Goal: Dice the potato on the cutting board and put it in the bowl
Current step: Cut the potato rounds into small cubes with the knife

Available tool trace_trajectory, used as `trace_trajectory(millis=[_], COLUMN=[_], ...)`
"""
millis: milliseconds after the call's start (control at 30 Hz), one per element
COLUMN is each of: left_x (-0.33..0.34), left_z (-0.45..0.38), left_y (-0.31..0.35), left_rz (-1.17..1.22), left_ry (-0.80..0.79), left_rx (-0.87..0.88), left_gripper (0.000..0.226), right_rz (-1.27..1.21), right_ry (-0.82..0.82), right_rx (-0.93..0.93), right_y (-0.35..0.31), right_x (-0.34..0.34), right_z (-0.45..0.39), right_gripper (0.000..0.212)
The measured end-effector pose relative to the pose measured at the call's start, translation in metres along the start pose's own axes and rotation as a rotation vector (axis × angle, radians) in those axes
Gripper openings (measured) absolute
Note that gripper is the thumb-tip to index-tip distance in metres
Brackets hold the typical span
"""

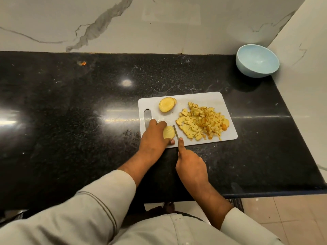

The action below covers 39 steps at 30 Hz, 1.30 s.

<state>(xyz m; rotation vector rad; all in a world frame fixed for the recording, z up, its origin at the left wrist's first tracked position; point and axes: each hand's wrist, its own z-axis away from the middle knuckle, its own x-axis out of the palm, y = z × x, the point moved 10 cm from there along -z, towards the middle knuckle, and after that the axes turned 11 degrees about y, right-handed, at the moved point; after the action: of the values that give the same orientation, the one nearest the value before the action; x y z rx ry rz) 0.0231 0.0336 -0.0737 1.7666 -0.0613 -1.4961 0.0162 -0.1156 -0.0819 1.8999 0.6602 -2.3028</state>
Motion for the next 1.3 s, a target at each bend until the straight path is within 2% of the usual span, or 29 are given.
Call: trace_trajectory(millis=[233,400,567,733,833,1067,1300], left_x=[-0.006,-0.007,-0.006,-0.007,-0.005,-0.003,-0.003], left_z=[0.001,-0.007,-0.011,-0.012,-0.011,-0.010,-0.009], left_y=[-0.018,-0.022,-0.014,-0.012,-0.002,0.012,0.018], left_rz=[0.147,0.127,0.058,0.023,-0.053,-0.266,-0.299], left_ry=[0.017,-0.029,-0.090,-0.085,-0.118,-0.138,-0.112], left_rx=[-0.103,-0.138,-0.098,-0.086,-0.017,0.065,0.081], left_gripper=[0.070,0.068,0.075,0.075,0.076,0.057,0.047], right_rz=[0.024,0.029,0.017,-0.018,-0.030,0.062,0.064], right_ry=[0.014,0.002,0.010,0.059,0.086,0.073,0.053], right_rx=[-0.026,-0.041,-0.040,-0.009,-0.010,-0.131,-0.135], right_y=[0.009,0.012,0.010,0.012,0.013,-0.004,-0.009], right_x=[-0.003,-0.004,-0.007,-0.011,-0.015,-0.007,0.000], right_z=[-0.007,-0.008,-0.010,-0.011,-0.014,-0.016,-0.019], right_gripper=[0.061,0.062,0.061,0.059,0.060,0.069,0.066])
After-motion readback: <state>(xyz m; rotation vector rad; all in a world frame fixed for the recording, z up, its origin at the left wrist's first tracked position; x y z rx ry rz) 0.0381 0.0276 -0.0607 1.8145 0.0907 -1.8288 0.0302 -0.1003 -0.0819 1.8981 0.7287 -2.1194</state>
